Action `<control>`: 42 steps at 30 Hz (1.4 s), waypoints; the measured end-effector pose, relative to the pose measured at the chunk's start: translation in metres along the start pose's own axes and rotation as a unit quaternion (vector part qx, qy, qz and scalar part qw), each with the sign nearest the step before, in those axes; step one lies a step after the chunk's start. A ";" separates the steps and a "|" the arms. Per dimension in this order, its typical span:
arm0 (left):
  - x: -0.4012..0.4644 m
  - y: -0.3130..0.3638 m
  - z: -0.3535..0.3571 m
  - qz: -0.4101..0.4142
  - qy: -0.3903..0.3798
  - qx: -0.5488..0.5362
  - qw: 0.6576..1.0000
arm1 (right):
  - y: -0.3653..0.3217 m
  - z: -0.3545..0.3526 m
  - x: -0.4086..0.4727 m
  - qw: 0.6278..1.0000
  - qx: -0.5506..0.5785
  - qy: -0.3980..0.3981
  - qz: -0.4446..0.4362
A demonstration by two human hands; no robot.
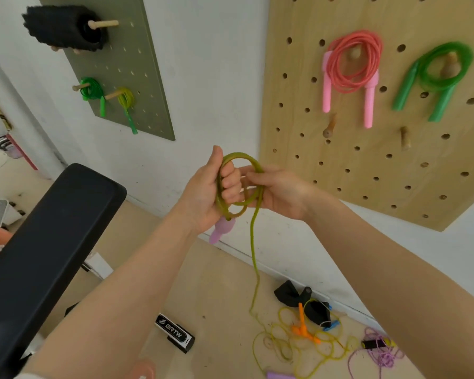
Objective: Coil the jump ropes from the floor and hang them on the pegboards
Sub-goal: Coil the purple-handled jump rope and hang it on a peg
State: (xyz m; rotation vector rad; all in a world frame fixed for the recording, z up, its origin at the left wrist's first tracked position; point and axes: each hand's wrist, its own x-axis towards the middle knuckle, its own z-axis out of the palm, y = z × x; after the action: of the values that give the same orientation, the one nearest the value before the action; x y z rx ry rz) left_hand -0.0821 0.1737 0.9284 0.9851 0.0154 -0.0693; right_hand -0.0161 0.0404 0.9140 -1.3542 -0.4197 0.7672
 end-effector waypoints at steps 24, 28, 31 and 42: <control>0.022 0.039 -0.049 0.014 -0.070 0.099 0.993 | -0.021 0.031 0.044 0.944 -0.131 0.243 -0.183; 0.024 0.037 -0.041 0.107 -0.089 0.147 0.979 | -0.020 0.043 0.051 0.957 -0.060 0.242 -0.148; 0.024 0.046 -0.038 0.116 -0.052 0.071 0.989 | -0.017 0.047 0.049 0.963 -0.133 0.193 -0.131; 0.027 0.052 -0.076 0.045 -0.009 0.031 0.998 | 0.048 0.005 0.020 0.813 -0.548 0.120 0.159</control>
State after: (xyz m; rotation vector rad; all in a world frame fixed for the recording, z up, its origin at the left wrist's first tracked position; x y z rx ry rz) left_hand -0.0508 0.2646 0.9285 1.0458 -0.0478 0.0031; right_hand -0.0176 0.0591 0.8655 -2.6376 -0.4520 0.5978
